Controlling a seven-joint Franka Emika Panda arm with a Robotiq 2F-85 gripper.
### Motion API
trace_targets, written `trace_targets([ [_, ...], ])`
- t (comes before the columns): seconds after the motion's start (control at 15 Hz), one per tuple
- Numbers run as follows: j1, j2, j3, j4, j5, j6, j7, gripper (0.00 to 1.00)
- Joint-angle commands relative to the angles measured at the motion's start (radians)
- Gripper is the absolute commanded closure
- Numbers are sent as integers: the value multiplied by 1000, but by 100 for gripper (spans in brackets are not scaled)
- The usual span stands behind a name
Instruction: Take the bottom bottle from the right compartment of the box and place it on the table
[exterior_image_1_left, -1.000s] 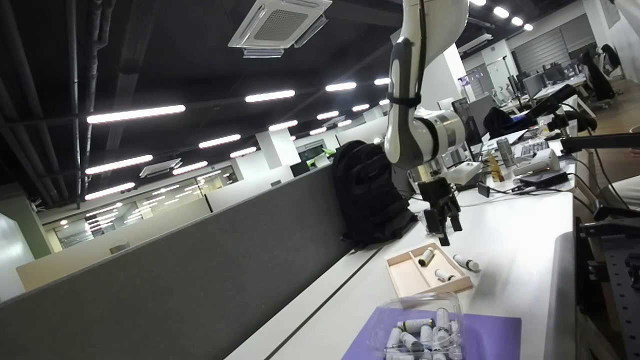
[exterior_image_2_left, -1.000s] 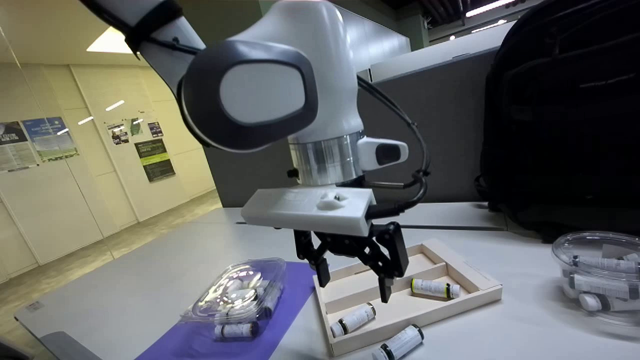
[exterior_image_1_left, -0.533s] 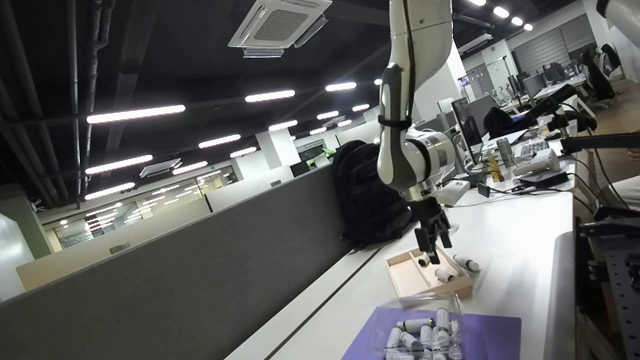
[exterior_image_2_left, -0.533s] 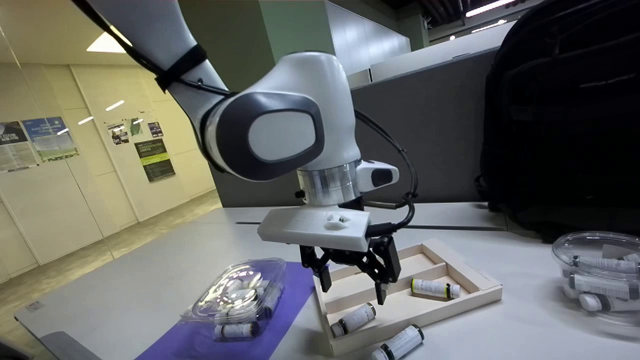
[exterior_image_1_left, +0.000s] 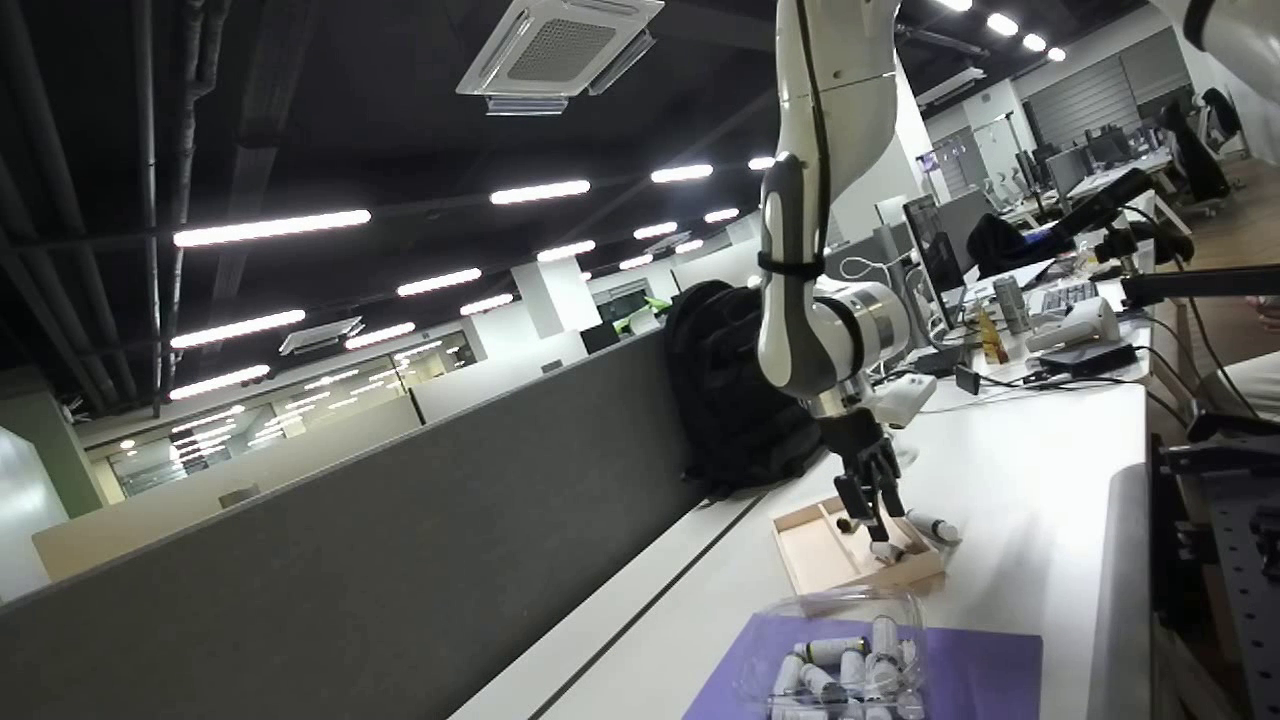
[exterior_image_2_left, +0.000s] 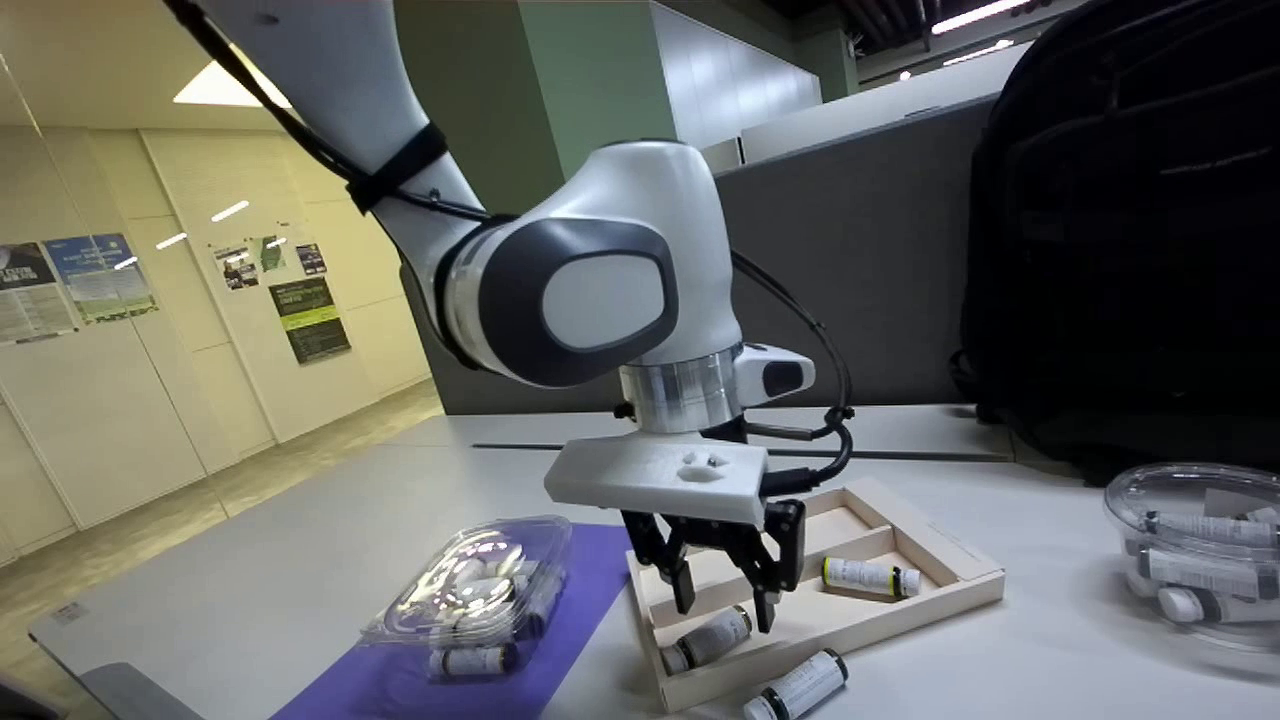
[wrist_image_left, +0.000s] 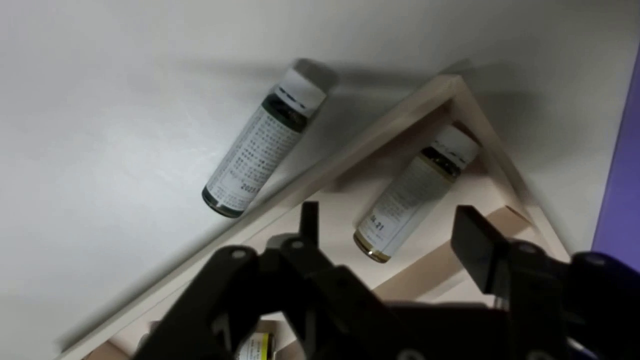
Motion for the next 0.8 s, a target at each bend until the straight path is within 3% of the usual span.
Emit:
trace_targets([
  [0.0, -18, 39, 10, 42, -48, -6, 62, 59],
  [0.27, -18, 62, 14, 60, -70, -7, 75, 88],
  [0.47, -15, 62, 20, 67, -80, -7, 80, 100],
  [0.53, -16, 61, 24, 67, -82, -7, 79, 100],
  [0.6, -19, 57, 30, 65, -79, -8, 77, 70],
  [0.73, -23, 56, 36, 66, -77, -7, 76, 73],
])
